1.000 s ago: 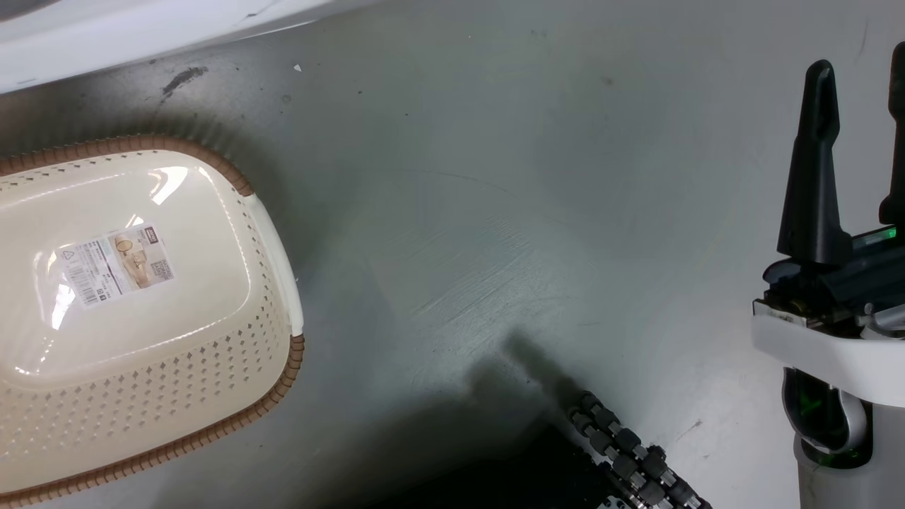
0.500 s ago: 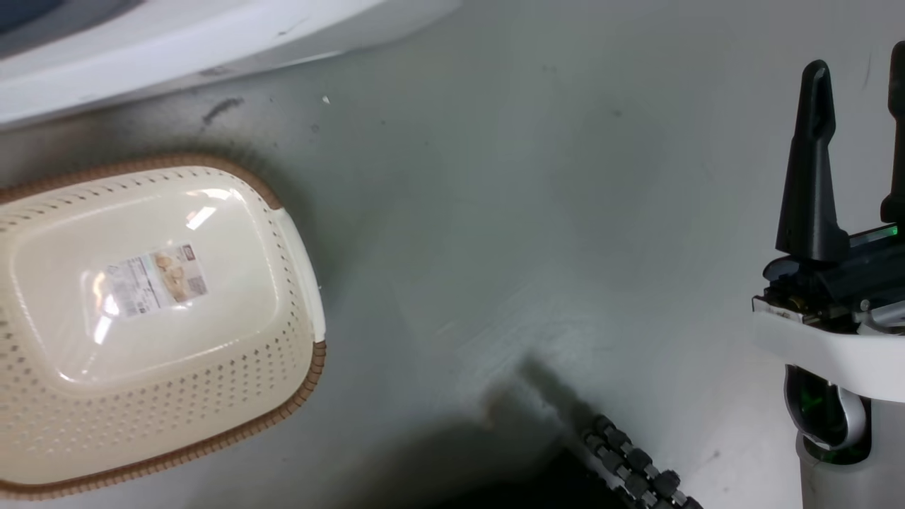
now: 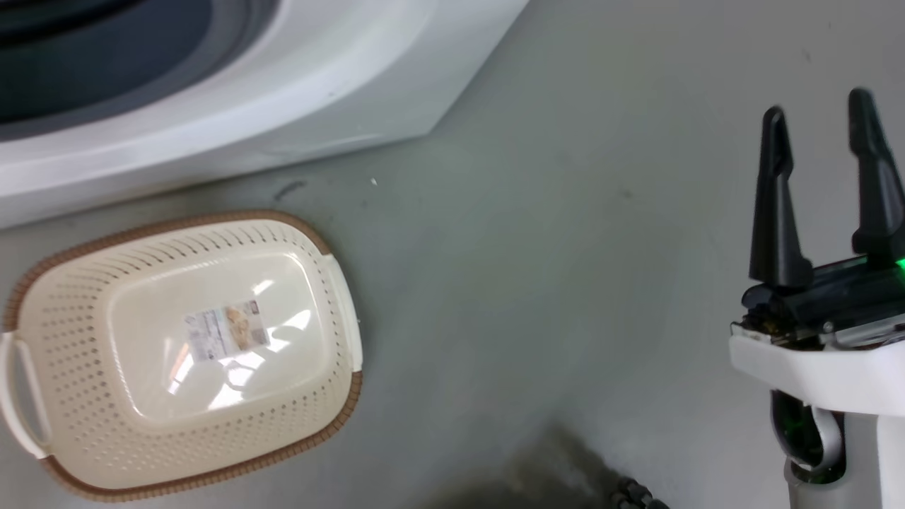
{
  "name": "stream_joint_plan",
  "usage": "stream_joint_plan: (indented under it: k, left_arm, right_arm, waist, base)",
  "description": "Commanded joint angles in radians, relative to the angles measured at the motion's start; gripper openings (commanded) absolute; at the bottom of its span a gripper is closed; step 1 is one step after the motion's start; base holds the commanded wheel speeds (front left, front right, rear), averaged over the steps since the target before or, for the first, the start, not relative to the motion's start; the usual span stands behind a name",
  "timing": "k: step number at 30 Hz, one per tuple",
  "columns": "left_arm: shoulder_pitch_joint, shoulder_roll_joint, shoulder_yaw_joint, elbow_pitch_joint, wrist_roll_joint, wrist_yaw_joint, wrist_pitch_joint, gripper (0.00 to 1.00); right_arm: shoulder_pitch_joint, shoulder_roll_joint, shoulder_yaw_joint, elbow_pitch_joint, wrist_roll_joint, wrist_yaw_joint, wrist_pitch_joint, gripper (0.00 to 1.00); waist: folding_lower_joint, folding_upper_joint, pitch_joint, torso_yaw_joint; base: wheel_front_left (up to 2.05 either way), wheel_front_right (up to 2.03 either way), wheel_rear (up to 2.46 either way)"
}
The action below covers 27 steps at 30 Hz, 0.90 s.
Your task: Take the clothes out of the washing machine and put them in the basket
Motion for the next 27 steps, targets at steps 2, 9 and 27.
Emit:
stream_joint_plan:
  k: [2,9,27]
  left_arm:
    - [0.055,-0.017,0.001,0.022,-0.022,0.001,-0.07,0.0]
    - [0.198,-0.095,0.013,0.053,-0.067,0.012,-0.243,0.0]
    - [0.643,-0.228,0.058,-0.303,-0.09,0.128,-0.342,0.0]
  right_arm:
    - [0.018,0.0,0.007,0.009,-0.012,-0.001,-0.002,1.0]
    - [0.06,0.0,0.013,0.028,-0.042,-0.001,-0.002,1.0]
    - [0.196,0.0,0.026,0.073,-0.105,-0.001,-0.002,1.0]
  waist:
    - [0.0,-0.0001,-0.072,0.028]
    - [0.0,-0.0001,-0.174,0.057]
    - [0.0,-0.0001,-0.424,0.154]
  base:
    - [0.0,0.0,0.0]
    - [0.0,0.0,0.0]
    - [0.0,0.0,0.0]
